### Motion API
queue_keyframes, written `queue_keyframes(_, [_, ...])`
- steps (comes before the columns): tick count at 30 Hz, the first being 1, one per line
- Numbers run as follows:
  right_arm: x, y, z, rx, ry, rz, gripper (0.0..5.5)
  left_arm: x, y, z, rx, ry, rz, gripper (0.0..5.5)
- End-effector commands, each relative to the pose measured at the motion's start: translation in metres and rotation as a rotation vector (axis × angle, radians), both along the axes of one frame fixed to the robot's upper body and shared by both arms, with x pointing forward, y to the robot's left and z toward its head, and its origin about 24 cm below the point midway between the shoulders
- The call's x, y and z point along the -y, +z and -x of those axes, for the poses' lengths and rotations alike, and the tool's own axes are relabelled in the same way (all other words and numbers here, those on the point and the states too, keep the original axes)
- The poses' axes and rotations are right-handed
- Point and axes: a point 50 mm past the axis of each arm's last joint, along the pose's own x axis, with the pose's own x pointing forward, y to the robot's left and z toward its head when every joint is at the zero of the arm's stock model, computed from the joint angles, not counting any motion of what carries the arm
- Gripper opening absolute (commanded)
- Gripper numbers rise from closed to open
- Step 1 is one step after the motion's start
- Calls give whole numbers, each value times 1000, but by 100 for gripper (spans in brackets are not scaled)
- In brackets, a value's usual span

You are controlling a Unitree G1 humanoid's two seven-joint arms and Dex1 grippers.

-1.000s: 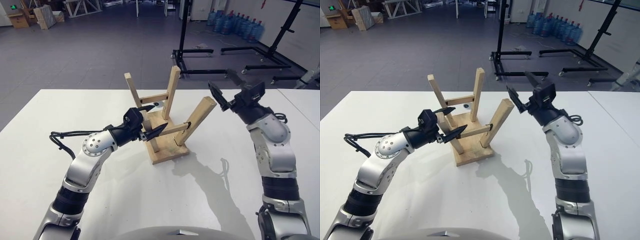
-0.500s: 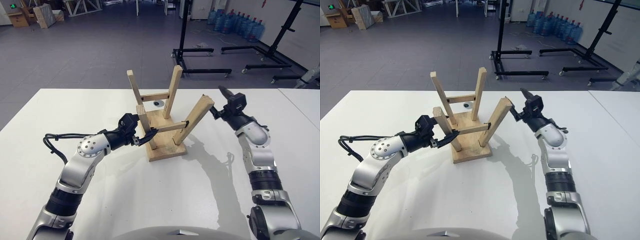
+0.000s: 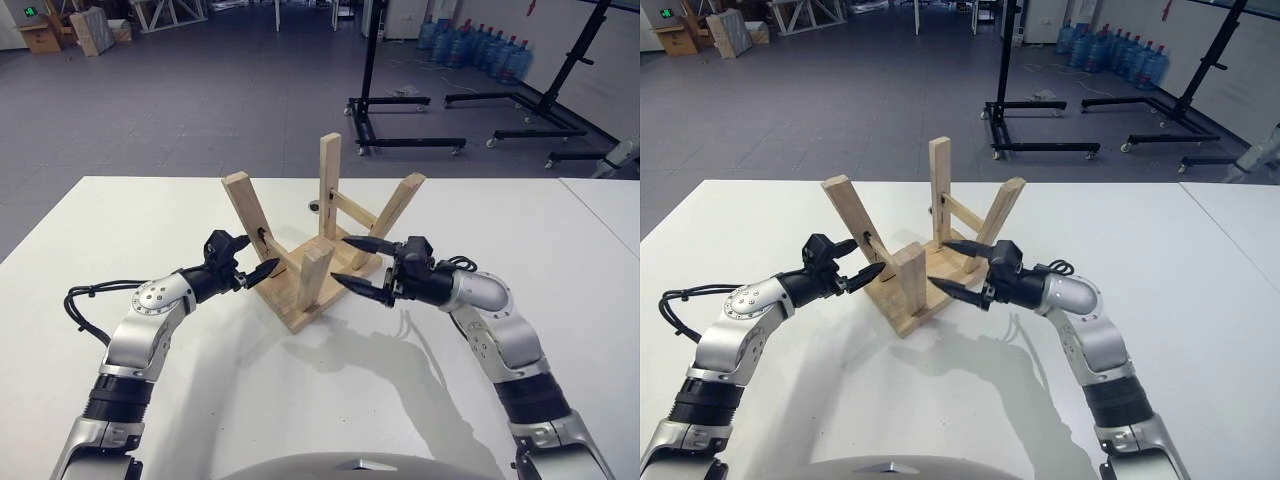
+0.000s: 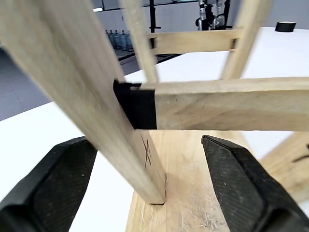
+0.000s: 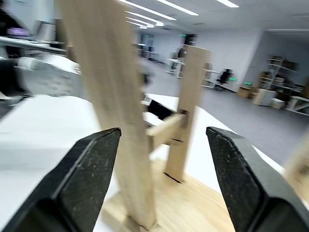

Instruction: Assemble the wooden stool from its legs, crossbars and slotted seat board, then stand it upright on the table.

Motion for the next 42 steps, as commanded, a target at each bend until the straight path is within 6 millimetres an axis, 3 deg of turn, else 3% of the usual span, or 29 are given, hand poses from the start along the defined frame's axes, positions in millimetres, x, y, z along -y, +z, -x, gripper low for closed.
queue_keyframes(1, [-7,12,7,24,27,5,328,-8,-6,0,-7,39,-16,381])
queue_keyframes(5, [6,14,16,4,-9,39,328,-13,-11,0,-10,72,-31,381])
queue_keyframes(11, [67,-20,14,-197,-178,155,328,-13,-11,5,3,66,-8,381])
queue_keyframes(14, [81,-33,-5,-261,-261,124,328,-11,-9,13,5,25,20,381])
queue_keyframes(20, [85,-64,-52,-340,-343,129,328,-12,-18,24,-64,-56,3,381])
queue_keyframes(25, [101,-73,-74,-337,-462,141,328,-6,-17,23,-70,-110,1,381])
queue_keyframes(32, [80,-70,-86,-303,-344,156,328,-4,-21,21,-82,-120,14,381])
queue_keyframes(42, [63,-67,-86,-265,-178,214,328,-7,-24,19,-103,-124,18,381])
